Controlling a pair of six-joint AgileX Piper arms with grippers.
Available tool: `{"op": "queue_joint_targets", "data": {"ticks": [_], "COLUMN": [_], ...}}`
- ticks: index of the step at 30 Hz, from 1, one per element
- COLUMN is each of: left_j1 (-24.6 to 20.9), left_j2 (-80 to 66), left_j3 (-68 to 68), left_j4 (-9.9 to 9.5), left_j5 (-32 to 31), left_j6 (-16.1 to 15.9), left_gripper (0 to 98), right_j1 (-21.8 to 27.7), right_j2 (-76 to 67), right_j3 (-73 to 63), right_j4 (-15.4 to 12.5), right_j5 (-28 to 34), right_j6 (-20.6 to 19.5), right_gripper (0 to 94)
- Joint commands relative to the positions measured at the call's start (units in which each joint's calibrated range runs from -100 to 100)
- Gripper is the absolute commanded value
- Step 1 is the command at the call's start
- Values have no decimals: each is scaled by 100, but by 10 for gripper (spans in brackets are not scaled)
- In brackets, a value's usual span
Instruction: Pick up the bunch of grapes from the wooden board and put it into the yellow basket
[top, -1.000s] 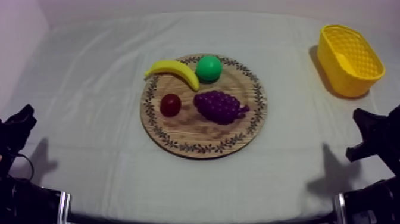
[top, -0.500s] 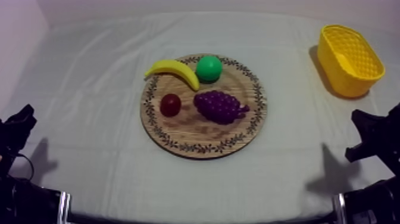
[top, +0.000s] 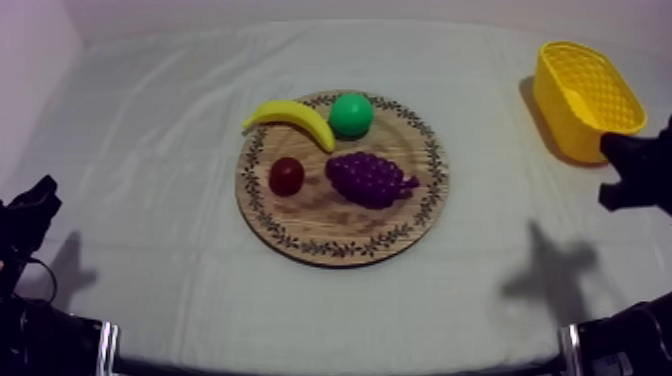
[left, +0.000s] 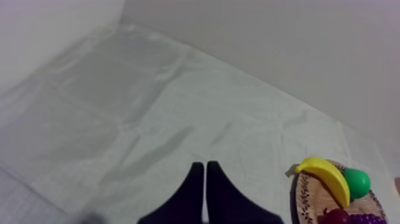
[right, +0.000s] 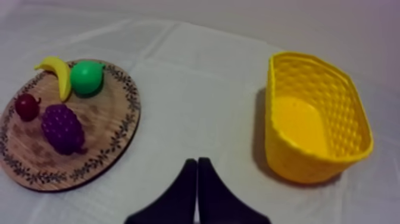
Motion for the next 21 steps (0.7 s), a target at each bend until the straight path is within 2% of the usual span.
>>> {"op": "queue_joint_targets", "data": {"ticks": [1,13,21], "left_j1": [-3,-3,-3], "left_j2": [5,5,5], "left_j3": [0,0,0], "left_j4": [1,1,1], "left_j5": [-1,-1,-1], "left_j6": [0,0,-2], "left_gripper": [1,1,1], "right_j1": [0,-119,-372], "right_j2": [600,2754,4143], "right_j3": [-809,-3643,-5445], "right_j4": [-166,-941,-1217], "right_j5": [180,1511,2945], "right_j6": [157,1077,1572], "right_gripper": [2,3,3]}}
